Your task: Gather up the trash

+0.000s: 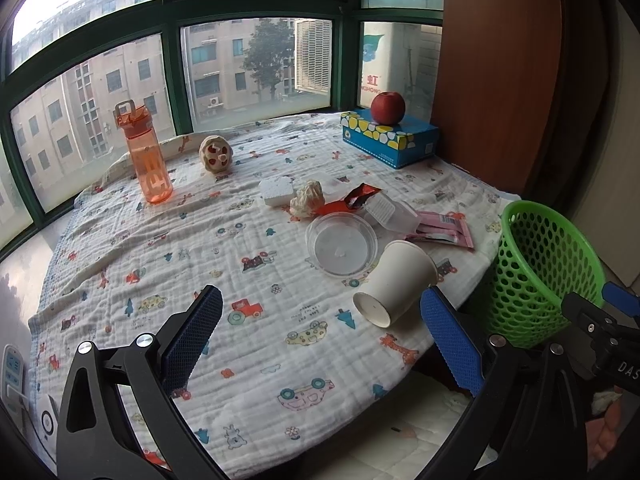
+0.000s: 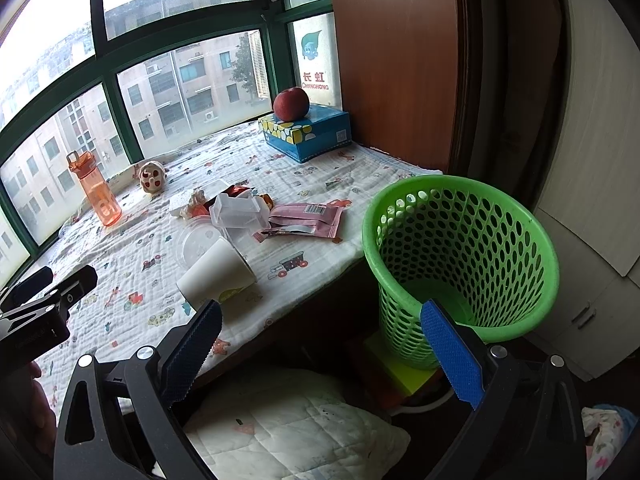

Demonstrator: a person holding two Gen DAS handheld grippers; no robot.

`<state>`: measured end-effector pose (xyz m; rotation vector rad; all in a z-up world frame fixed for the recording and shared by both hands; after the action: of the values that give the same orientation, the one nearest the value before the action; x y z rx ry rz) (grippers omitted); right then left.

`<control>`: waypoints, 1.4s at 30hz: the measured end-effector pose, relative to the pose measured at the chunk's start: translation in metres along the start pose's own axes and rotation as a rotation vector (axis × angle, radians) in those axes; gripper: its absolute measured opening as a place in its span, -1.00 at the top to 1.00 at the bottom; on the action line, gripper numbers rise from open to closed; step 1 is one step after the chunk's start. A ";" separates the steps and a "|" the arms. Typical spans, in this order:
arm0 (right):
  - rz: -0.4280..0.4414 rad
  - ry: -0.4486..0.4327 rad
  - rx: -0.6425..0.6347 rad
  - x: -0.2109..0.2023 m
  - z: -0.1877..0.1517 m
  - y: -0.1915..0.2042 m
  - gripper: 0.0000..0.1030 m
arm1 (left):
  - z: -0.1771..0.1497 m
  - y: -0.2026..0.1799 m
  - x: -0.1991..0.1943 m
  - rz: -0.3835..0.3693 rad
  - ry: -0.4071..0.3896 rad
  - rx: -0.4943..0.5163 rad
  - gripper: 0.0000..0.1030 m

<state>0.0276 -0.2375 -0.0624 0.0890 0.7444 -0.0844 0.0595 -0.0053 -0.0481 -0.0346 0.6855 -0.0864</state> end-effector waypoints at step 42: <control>0.005 -0.010 -0.015 0.001 0.003 0.008 -0.87 | 0.003 -0.001 -0.001 -0.003 -0.006 -0.006 -0.90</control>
<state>0.0309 -0.2297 -0.0605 0.0756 0.7346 -0.0747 0.0604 -0.0058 -0.0454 -0.0415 0.6802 -0.0876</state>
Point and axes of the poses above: each gripper's, at about its wrist camera, not at the fingertips, and x roughly the way its jaws point, y to its left, z to its top, the point moved 8 cm from there along x, roughly the way its jaws point, and after that the axes turned 4 degrees about -z, right-handed, at the moved point
